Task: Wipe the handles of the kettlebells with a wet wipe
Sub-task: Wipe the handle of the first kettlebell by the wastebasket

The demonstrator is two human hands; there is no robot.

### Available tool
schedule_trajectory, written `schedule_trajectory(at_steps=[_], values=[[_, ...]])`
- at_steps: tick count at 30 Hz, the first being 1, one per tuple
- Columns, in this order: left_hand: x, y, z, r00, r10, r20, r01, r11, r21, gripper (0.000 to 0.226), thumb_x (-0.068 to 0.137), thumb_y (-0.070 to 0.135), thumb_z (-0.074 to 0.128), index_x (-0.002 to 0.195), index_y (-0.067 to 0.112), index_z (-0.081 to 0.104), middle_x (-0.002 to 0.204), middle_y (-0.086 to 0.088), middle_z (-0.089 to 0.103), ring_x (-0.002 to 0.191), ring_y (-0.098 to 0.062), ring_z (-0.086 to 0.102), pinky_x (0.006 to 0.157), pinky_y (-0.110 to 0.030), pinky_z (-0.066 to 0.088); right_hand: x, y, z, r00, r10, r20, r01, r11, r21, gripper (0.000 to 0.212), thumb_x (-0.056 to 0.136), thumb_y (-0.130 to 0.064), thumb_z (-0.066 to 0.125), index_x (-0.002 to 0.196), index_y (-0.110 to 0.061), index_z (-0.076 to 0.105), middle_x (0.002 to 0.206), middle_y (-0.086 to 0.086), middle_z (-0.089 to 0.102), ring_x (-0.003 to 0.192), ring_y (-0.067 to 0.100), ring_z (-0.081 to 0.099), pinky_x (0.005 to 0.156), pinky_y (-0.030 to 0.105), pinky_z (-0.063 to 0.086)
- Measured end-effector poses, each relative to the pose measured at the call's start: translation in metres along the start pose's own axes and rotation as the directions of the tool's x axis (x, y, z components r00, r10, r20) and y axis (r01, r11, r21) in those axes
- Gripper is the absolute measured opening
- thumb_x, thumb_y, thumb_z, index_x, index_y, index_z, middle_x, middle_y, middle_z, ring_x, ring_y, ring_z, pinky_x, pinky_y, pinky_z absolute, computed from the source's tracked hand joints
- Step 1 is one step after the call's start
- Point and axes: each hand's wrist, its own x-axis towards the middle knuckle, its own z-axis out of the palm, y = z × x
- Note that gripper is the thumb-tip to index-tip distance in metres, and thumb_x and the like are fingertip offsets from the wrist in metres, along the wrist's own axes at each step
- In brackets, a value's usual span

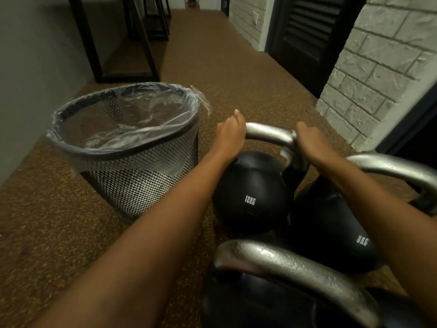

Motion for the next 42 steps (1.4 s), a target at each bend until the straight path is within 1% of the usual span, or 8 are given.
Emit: schedule_trajectory(at_steps=[3,6,11,16,20,24,31,42], values=[[0.001,0.000,0.001,1.000,-0.017,-0.026,0.016,0.999,-0.044,0.055,0.103,0.026,0.015,0.091,-0.004,0.060,0.089,-0.019,0.062,0.090,-0.031,0.059,0.073,-0.031,0.042,0.000,-0.006,0.014,0.954,-0.285,-0.090,0.240,0.911,-0.336,0.020,0.099,-0.021,0.034,0.101,-0.009,0.050,0.102,0.017,0.057,0.092,0.031,0.050,0.096,0.045,0.035],[0.001,-0.001,0.001,1.000,-0.010,-0.019,0.009,0.999,-0.051,0.055,0.103,0.026,0.016,0.095,-0.006,0.060,0.095,-0.022,0.063,0.097,-0.035,0.058,0.080,-0.035,0.044,-0.004,-0.006,0.017,0.908,-0.401,-0.121,0.342,0.877,-0.337,0.029,0.102,-0.024,0.021,0.091,-0.017,0.047,0.088,0.007,0.054,0.087,0.024,0.046,0.098,0.039,0.028],[0.001,0.000,0.000,1.000,-0.012,-0.013,0.012,0.999,-0.030,0.057,0.103,0.027,0.015,0.095,-0.007,0.059,0.097,-0.024,0.063,0.100,-0.037,0.057,0.083,-0.036,0.043,-0.001,0.004,0.003,0.989,-0.141,-0.042,0.141,0.990,0.003,0.048,0.102,-0.035,0.021,0.103,-0.007,0.060,0.098,0.016,0.059,0.098,0.030,0.055,0.099,0.042,0.039],[0.000,0.000,0.000,1.000,-0.004,-0.006,0.004,1.000,-0.012,0.054,0.103,0.028,0.015,0.088,0.000,0.059,0.085,-0.015,0.059,0.082,-0.026,0.055,0.067,-0.028,0.040,0.001,0.017,-0.001,0.991,0.102,0.092,-0.120,0.968,0.222,0.043,0.101,-0.036,0.023,0.086,-0.016,0.058,0.104,0.017,0.060,0.096,0.025,0.055,0.089,0.035,0.036],[0.002,-0.002,0.002,0.999,-0.013,-0.031,0.013,1.000,-0.019,0.056,0.103,0.027,0.015,0.094,-0.005,0.060,0.089,-0.018,0.059,0.090,-0.029,0.056,0.073,-0.028,0.036,0.003,0.005,0.002,1.000,0.017,-0.006,-0.017,0.999,0.032,0.051,0.101,-0.038,0.019,0.116,-0.005,0.057,0.119,0.021,0.057,0.113,0.034,0.052,0.105,0.047,0.034],[0.003,-0.003,0.002,1.000,0.003,-0.027,-0.003,1.000,0.012,0.056,0.103,0.028,0.015,0.093,-0.004,0.060,0.086,-0.013,0.055,0.084,-0.024,0.052,0.073,-0.027,0.033,0.000,-0.012,0.011,0.968,-0.245,-0.059,0.220,0.935,-0.280,0.053,0.103,-0.032,0.014,0.115,-0.004,0.057,0.114,0.020,0.060,0.113,0.035,0.048,0.108,0.044,0.027],[0.003,-0.005,0.002,0.999,0.027,-0.020,-0.027,1.000,0.012,0.054,0.103,0.025,0.017,0.082,0.001,0.061,0.090,-0.021,0.065,0.090,-0.031,0.060,0.073,-0.031,0.040,-0.003,-0.033,0.044,0.866,-0.491,-0.097,0.352,0.735,-0.580,0.047,0.101,-0.034,0.019,0.109,-0.007,0.057,0.110,0.014,0.062,0.111,0.029,0.049,0.110,0.043,0.019],[0.002,-0.003,0.001,0.999,-0.006,-0.034,0.006,1.000,0.001,0.054,0.103,0.029,0.017,0.091,0.000,0.061,0.089,-0.015,0.059,0.086,-0.026,0.056,0.072,-0.027,0.037,-0.008,-0.008,0.025,0.854,-0.509,-0.103,0.398,0.769,-0.500,0.041,0.102,-0.026,0.021,0.119,-0.009,0.054,0.110,0.013,0.063,0.106,0.026,0.056,0.112,0.038,0.019]])
